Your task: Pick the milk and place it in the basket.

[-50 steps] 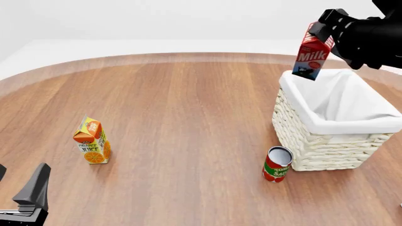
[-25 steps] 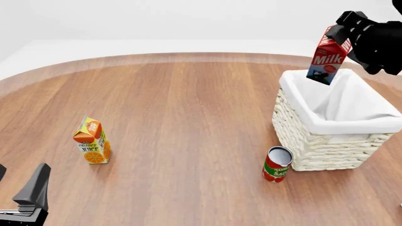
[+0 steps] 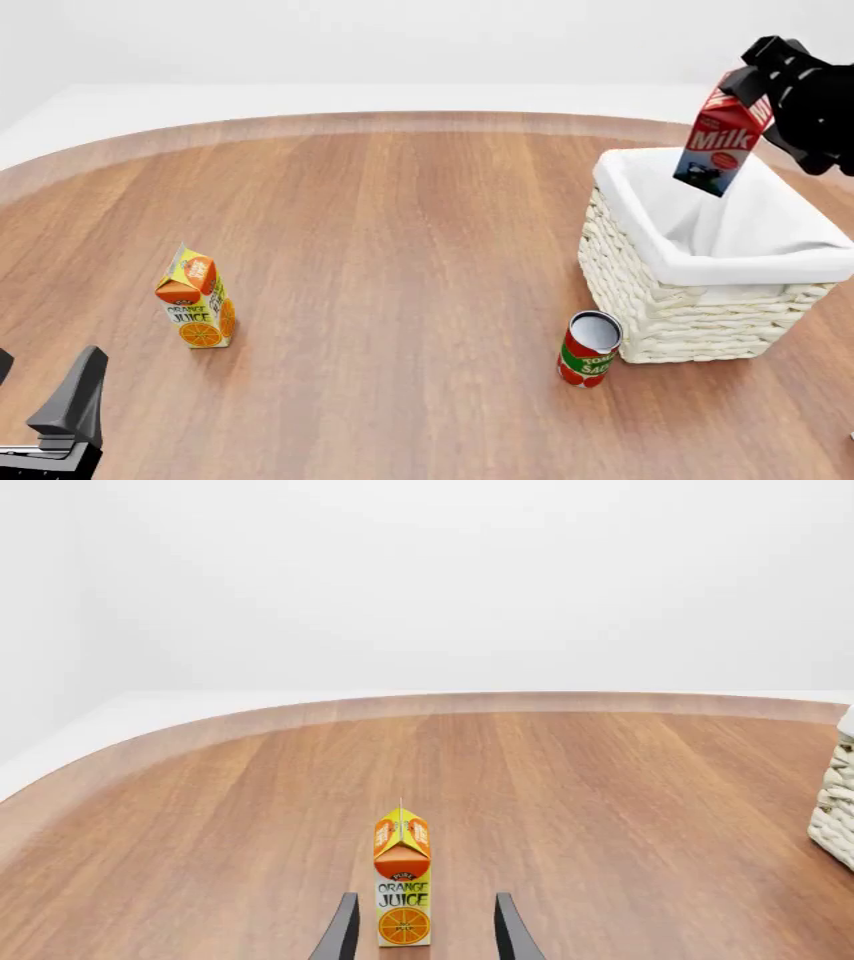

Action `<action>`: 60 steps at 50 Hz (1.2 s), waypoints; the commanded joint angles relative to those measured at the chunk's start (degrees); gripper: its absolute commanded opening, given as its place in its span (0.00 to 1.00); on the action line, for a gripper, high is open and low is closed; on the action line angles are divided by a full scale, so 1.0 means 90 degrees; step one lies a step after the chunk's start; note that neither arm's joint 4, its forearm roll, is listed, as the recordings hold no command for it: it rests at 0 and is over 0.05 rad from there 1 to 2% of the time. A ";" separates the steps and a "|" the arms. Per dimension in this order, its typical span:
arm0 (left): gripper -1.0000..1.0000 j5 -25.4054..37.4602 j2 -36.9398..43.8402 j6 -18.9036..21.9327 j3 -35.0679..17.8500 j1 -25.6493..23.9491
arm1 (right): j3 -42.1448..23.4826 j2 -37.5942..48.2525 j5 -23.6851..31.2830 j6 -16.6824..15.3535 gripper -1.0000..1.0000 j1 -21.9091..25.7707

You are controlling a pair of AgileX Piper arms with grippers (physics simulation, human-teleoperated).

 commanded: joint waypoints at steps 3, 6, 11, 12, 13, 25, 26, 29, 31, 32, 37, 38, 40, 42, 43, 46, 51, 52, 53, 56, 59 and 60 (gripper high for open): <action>1.00 0.0000 0.0000 0.0000 0.0000 0.0000 | -0.0062 0.0026 -0.0135 0.0193 0.00 -0.0150; 1.00 0.0000 0.0000 0.0000 0.0000 0.0000 | -0.0093 0.0047 -0.0141 0.0192 0.00 -0.0180; 1.00 0.0000 0.0000 0.0000 0.0000 0.0000 | -0.0091 0.0074 -0.0167 0.0189 0.00 -0.0220; 1.00 0.0000 0.0000 0.0000 0.0000 0.0000 | -0.0090 0.0085 -0.0176 0.0188 0.00 -0.0226; 1.00 0.0000 0.0000 0.0000 0.0000 0.0000 | -0.0082 0.0098 -0.0194 0.0189 0.00 -0.0230; 1.00 0.0000 0.0000 0.0000 0.0000 0.0000 | -0.0145 0.0353 -0.0307 0.0189 0.00 -0.0287; 1.00 0.0000 0.0000 0.0000 0.0000 0.0000 | -0.0157 0.0385 -0.0319 0.0180 0.00 -0.0292; 1.00 0.0000 0.0000 0.0000 0.0000 0.0000 | -0.0158 0.0448 -0.0364 0.0179 0.00 -0.0325; 1.00 0.0000 0.0000 0.0000 0.0000 0.0000 | -0.0151 0.0458 -0.0368 0.0181 0.00 -0.0348; 1.00 0.0000 0.0000 0.0000 0.0000 0.0000 | -0.0156 0.0461 -0.0366 0.0184 0.00 -0.0349; 1.00 0.0000 0.0000 0.0000 0.0000 0.0000 | -0.0182 0.0500 -0.0387 0.0183 0.00 -0.0383; 1.00 0.0000 0.0000 0.0000 0.0000 0.0000 | -0.0180 0.0506 -0.0394 0.0180 0.00 -0.0406; 1.00 0.0000 0.0000 0.0000 0.0000 0.0000 | -0.0154 0.0511 -0.0415 0.0159 0.00 -0.0461; 1.00 0.0000 0.0000 0.0000 0.0000 0.0000 | -0.0113 0.0514 -0.0445 0.0150 0.00 -0.0518; 1.00 0.0000 0.0000 0.0000 0.0000 0.0000 | -0.0100 0.0503 -0.0450 0.0135 0.00 -0.0538; 1.00 0.0000 0.0000 0.0000 0.0000 0.0000 | -0.0063 0.0485 -0.0465 0.0119 0.00 -0.0577; 1.00 0.0000 0.0000 0.0000 0.0000 0.0000 | -0.0003 0.0484 -0.0503 0.0087 0.00 -0.0632; 1.00 0.0000 0.0000 0.0000 0.0000 0.0000 | 0.0019 0.0478 -0.0511 0.0087 0.00 -0.0637; 1.00 0.0000 0.0000 0.0000 0.0000 0.0000 | 0.0037 0.0476 -0.0518 0.0082 0.00 -0.0646; 1.00 0.0000 0.0000 0.0000 0.0000 0.0000 | 0.0120 0.0447 -0.0549 0.0077 0.00 -0.0688; 1.00 0.0000 0.0000 0.0000 0.0000 0.0000 | 0.0204 0.0407 -0.0577 0.0049 0.00 -0.0742; 1.00 0.0000 0.0000 0.0000 0.0000 0.0000 | 0.0238 0.0403 -0.0595 0.0039 0.00 -0.0756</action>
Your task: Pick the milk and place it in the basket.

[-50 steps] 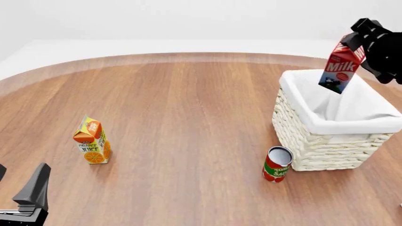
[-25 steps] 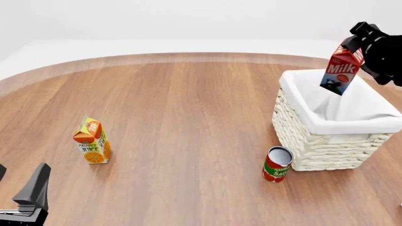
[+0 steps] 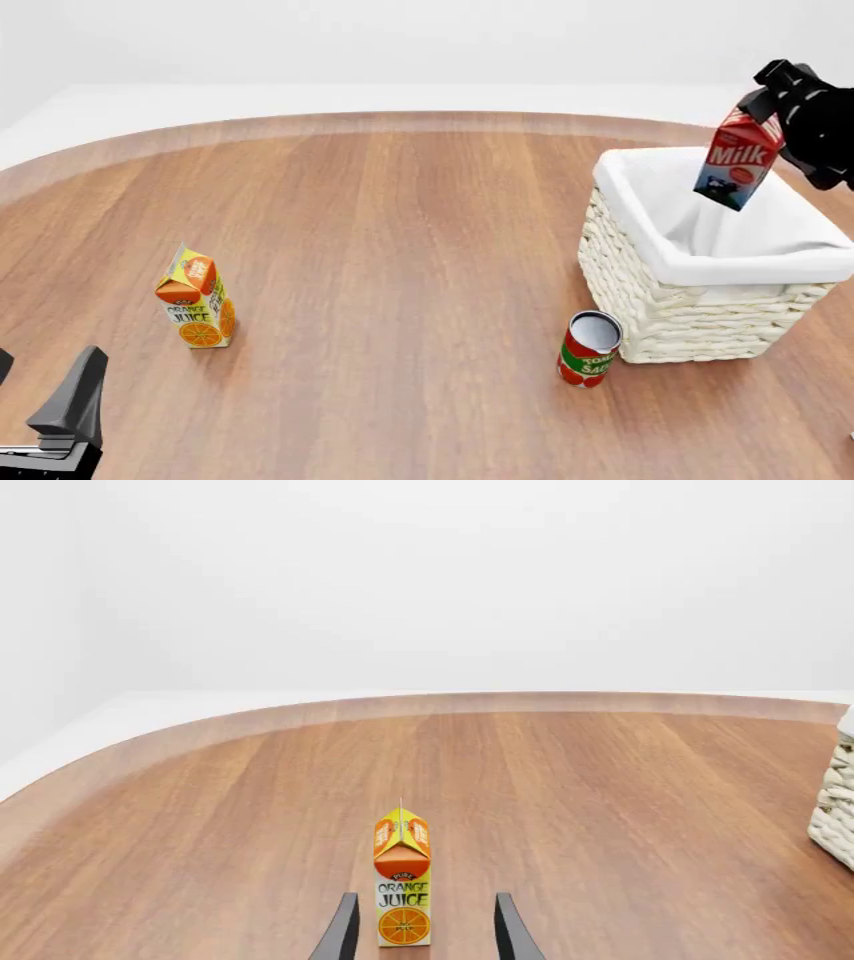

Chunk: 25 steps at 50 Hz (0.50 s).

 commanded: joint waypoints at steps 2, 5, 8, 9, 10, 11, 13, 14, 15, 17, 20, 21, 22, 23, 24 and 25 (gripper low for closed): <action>1.00 0.0000 0.0000 0.0000 0.0000 0.0000 | 0.0137 -0.0120 -0.0183 0.0000 0.00 -0.0156; 1.00 0.0000 0.0000 0.0000 0.0000 0.0000 | 0.0155 -0.0113 -0.0199 -0.0005 0.00 -0.0161; 1.00 0.0000 0.0000 0.0000 0.0000 0.0000 | 0.0170 -0.0082 -0.0226 -0.0003 0.00 -0.0156; 1.00 0.0000 0.0000 0.0000 0.0000 0.0000 | 0.0173 -0.0063 -0.0242 -0.0001 0.00 -0.0148; 1.00 0.0000 0.0000 0.0000 0.0000 0.0000 | 0.0183 -0.0041 -0.0260 0.0002 0.00 -0.0156; 1.00 0.0000 0.0000 0.0000 0.0000 0.0000 | 0.0179 -0.0024 -0.0272 -0.0002 0.00 -0.0148; 1.00 0.0000 0.0000 0.0000 0.0000 0.0000 | 0.0168 0.0002 -0.0279 0.0008 0.00 -0.0132; 1.00 0.0000 0.0000 0.0000 0.0000 0.0000 | 0.0169 0.0013 -0.0289 0.0006 0.00 -0.0133; 1.00 0.0000 0.0000 0.0000 0.0000 0.0000 | 0.0167 0.0026 -0.0296 0.0011 0.00 -0.0122; 1.00 0.0000 0.0000 0.0000 0.0000 0.0000 | 0.0142 0.0074 -0.0316 0.0007 0.00 -0.0095; 1.00 0.0000 0.0000 0.0000 0.0000 0.0000 | 0.0123 0.0147 -0.0358 0.0030 0.00 -0.0070; 1.00 0.0000 0.0000 0.0000 0.0000 0.0000 | 0.0124 0.0170 -0.0374 0.0039 0.00 -0.0063; 1.00 0.0000 0.0000 0.0000 0.0000 0.0000 | 0.0122 0.0185 -0.0387 0.0041 0.00 -0.0051; 1.00 0.0000 0.0000 0.0000 0.0000 0.0000 | 0.0125 0.0205 -0.0401 0.0050 0.00 -0.0038; 1.00 0.0000 0.0000 0.0000 0.0000 0.0000 | 0.0126 0.0212 -0.0408 0.0053 0.00 -0.0034; 1.00 0.0000 0.0000 0.0000 0.0000 0.0000 | 0.0131 0.0223 -0.0422 0.0048 0.00 -0.0036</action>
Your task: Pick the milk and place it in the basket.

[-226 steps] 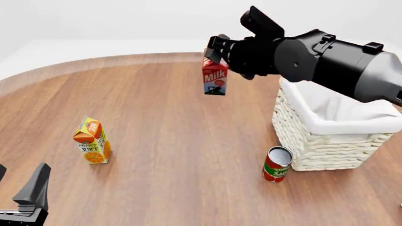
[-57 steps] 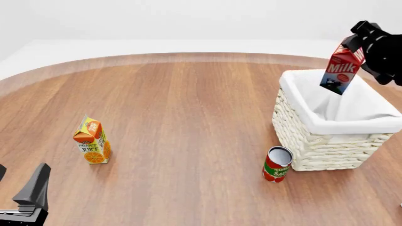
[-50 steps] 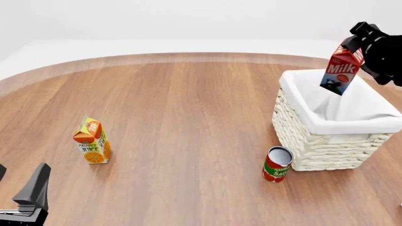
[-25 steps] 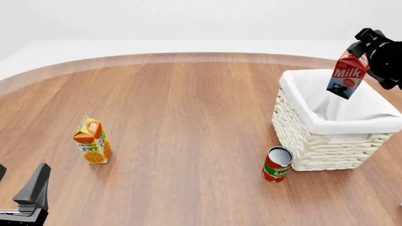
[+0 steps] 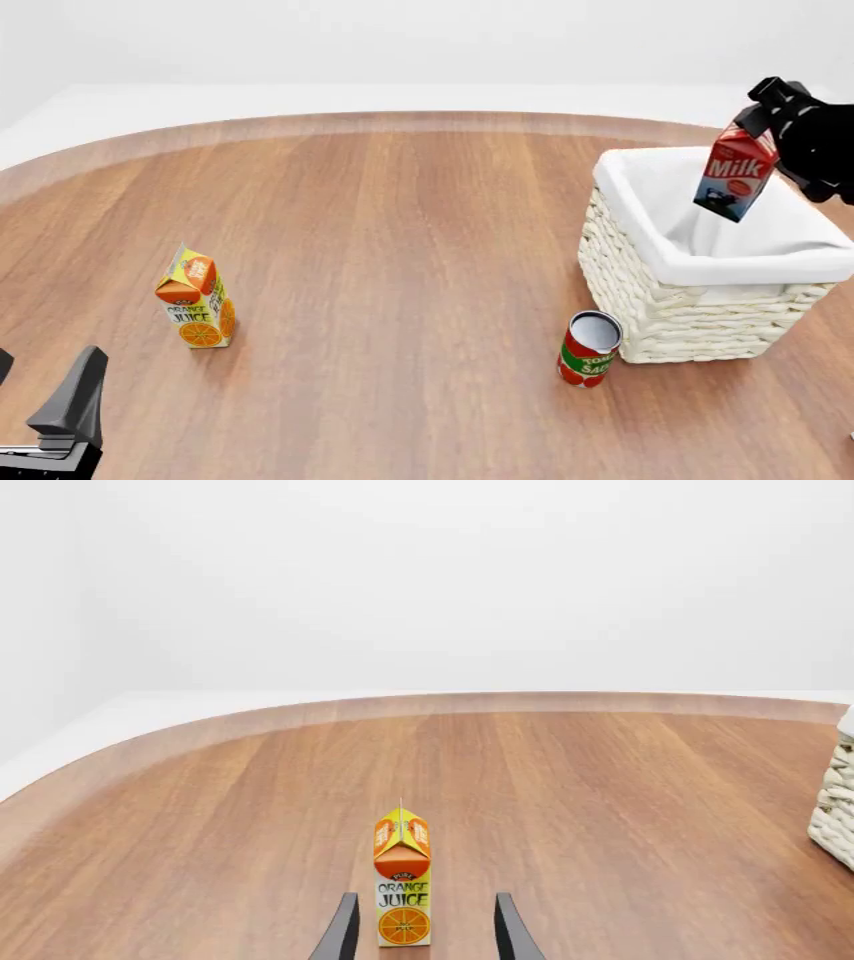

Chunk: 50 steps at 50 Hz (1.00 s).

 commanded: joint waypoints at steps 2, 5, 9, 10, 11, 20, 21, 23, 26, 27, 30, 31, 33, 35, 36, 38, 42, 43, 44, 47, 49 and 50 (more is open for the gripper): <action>1.00 0.0000 0.0000 0.0000 0.0000 0.0000 | -0.0082 0.0106 -0.0204 0.0094 0.00 0.0049; 1.00 0.0000 0.0000 0.0000 0.0000 0.0000 | -0.0049 0.0139 -0.0252 0.0094 0.00 0.0027; 1.00 0.0000 0.0000 0.0000 0.0000 0.0000 | -0.0006 0.0174 -0.0305 0.0090 0.00 -0.0014; 1.00 0.0000 0.0000 0.0000 0.0000 0.0000 | 0.0005 0.0191 -0.0325 0.0092 0.00 -0.0030; 1.00 0.0000 0.0000 0.0000 0.0000 0.0000 | 0.0008 0.0200 -0.0334 0.0093 0.00 -0.0031; 1.00 0.0000 0.0000 0.0000 0.0000 0.0000 | 0.0079 0.0258 -0.0428 0.0081 0.00 -0.0059; 1.00 0.0000 0.0000 0.0000 0.0000 0.0000 | 0.0079 0.0258 -0.0429 0.0081 0.00 -0.0059; 1.00 0.0000 0.0000 0.0000 0.0000 0.0000 | 0.0089 0.0279 -0.0448 0.0073 0.00 -0.0062; 1.00 0.0000 0.0000 0.0000 0.0000 0.0000 | 0.0108 0.0326 -0.0494 0.0093 0.00 -0.0041; 1.00 0.0000 0.0000 0.0000 0.0000 0.0000 | 0.0112 0.0349 -0.0509 0.0103 0.00 -0.0029; 1.00 0.0000 0.0000 0.0000 0.0000 0.0000 | 0.0113 0.0412 -0.0561 0.0106 0.00 -0.0015; 1.00 0.0000 0.0000 0.0000 0.0000 0.0000 | 0.0119 0.0432 -0.0577 0.0104 0.00 -0.0017; 1.00 0.0000 0.0000 0.0000 0.0000 0.0000 | 0.0140 0.0470 -0.0614 0.0102 0.00 -0.0021; 1.00 0.0000 0.0000 0.0000 0.0000 0.0000 | 0.0142 0.0498 -0.0636 0.0096 0.00 -0.0027; 1.00 0.0000 0.0000 0.0000 0.0000 0.0000 | 0.0143 0.0512 -0.0646 0.0105 0.00 -0.0024; 1.00 0.0000 0.0000 0.0000 0.0000 0.0000 | 0.0137 0.0546 -0.0663 0.0105 0.00 -0.0015; 1.00 0.0000 0.0000 0.0000 0.0000 0.0000 | 0.0138 0.0601 -0.0698 0.0120 0.00 0.0004; 1.00 0.0000 0.0000 0.0000 0.0000 0.0000 | 0.0141 0.0614 -0.0709 0.0117 0.00 -0.0002; 1.00 0.0000 0.0000 0.0000 0.0000 0.0000 | 0.0141 0.0627 -0.0715 0.0125 0.00 0.0005; 1.00 0.0000 0.0000 0.0000 0.0000 0.0000 | 0.0161 0.0647 -0.0746 0.0129 0.00 -0.0004; 1.00 0.0000 0.0000 0.0000 0.0000 0.0000 | 0.0178 0.0666 -0.0770 0.0118 0.00 -0.0013; 1.00 0.0000 0.0000 0.0000 0.0000 0.0000 | 0.0183 0.0687 -0.0789 0.0119 0.00 -0.0017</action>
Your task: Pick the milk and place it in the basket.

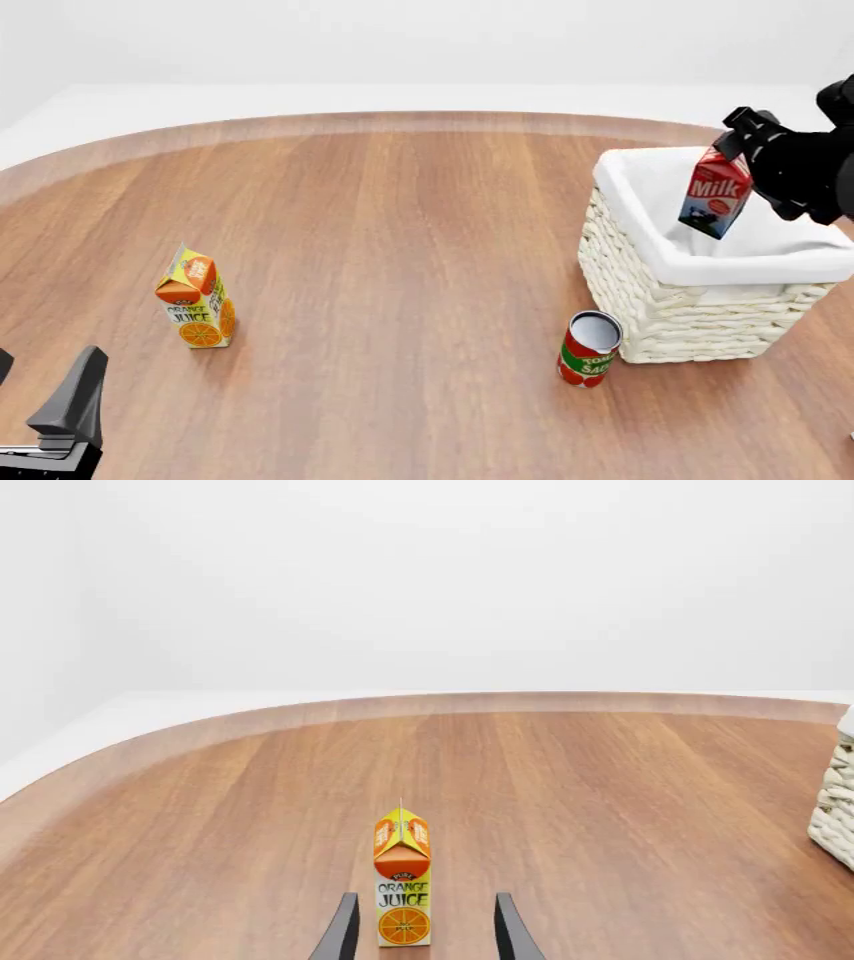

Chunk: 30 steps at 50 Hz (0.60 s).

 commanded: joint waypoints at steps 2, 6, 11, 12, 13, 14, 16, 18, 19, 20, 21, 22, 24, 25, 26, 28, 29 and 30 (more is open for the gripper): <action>1.00 0.0000 0.0000 0.0000 0.0000 0.0000 | -0.0059 0.0082 -0.0200 0.0071 0.00 -0.0006; 1.00 0.0000 0.0000 0.0000 0.0000 0.0000 | -0.0075 0.0133 -0.0220 0.0083 0.00 -0.0001; 1.00 0.0000 0.0000 0.0000 0.0000 0.0000 | -0.0081 0.0168 -0.0239 0.0080 0.00 -0.0024; 1.00 0.0000 0.0000 0.0000 0.0000 0.0000 | -0.0064 0.0167 -0.0254 0.0070 0.00 -0.0035; 1.00 0.0000 0.0000 0.0000 0.0000 0.0000 | -0.0064 0.0167 -0.0255 0.0070 0.00 -0.0035; 1.00 0.0000 0.0000 0.0000 0.0000 0.0000 | -0.0042 0.0173 -0.0272 0.0071 0.00 -0.0041; 1.00 0.0000 0.0000 0.0000 0.0000 0.0000 | -0.0014 0.0177 -0.0295 0.0074 0.00 -0.0046; 1.00 0.0000 0.0000 0.0000 0.0000 0.0000 | 0.0010 0.0185 -0.0316 0.0070 0.00 -0.0060; 1.00 0.0000 0.0000 0.0000 0.0000 0.0000 | 0.0010 0.0185 -0.0316 0.0070 0.00 -0.0060; 1.00 0.0000 0.0000 0.0000 0.0000 0.0000 | 0.0021 0.0194 -0.0325 0.0068 0.00 -0.0067; 1.00 0.0000 0.0000 0.0000 0.0000 0.0000 | 0.0021 0.0194 -0.0325 0.0068 0.00 -0.0067; 1.00 0.0000 0.0000 0.0000 0.0000 0.0000 | 0.0034 0.0190 -0.0333 0.0053 0.00 -0.0089; 1.00 0.0000 0.0000 0.0000 0.0000 0.0000 | 0.0068 0.0187 -0.0350 0.0049 0.00 -0.0108; 1.00 0.0000 0.0000 0.0000 0.0000 0.0000 | 0.0081 0.0184 -0.0358 0.0040 0.00 -0.0118; 1.00 0.0000 0.0000 0.0000 0.0000 0.0000 | 0.0095 0.0189 -0.0367 0.0046 0.00 -0.0120; 1.00 0.0000 0.0000 0.0000 0.0000 0.0000 | 0.0125 0.0190 -0.0386 0.0033 0.00 -0.0134; 1.00 0.0000 0.0000 0.0000 0.0000 0.0000 | 0.0141 0.0190 -0.0396 0.0032 0.00 -0.0142; 1.00 0.0000 0.0000 0.0000 0.0000 0.0000 | 0.0151 0.0189 -0.0403 0.0028 0.00 -0.0148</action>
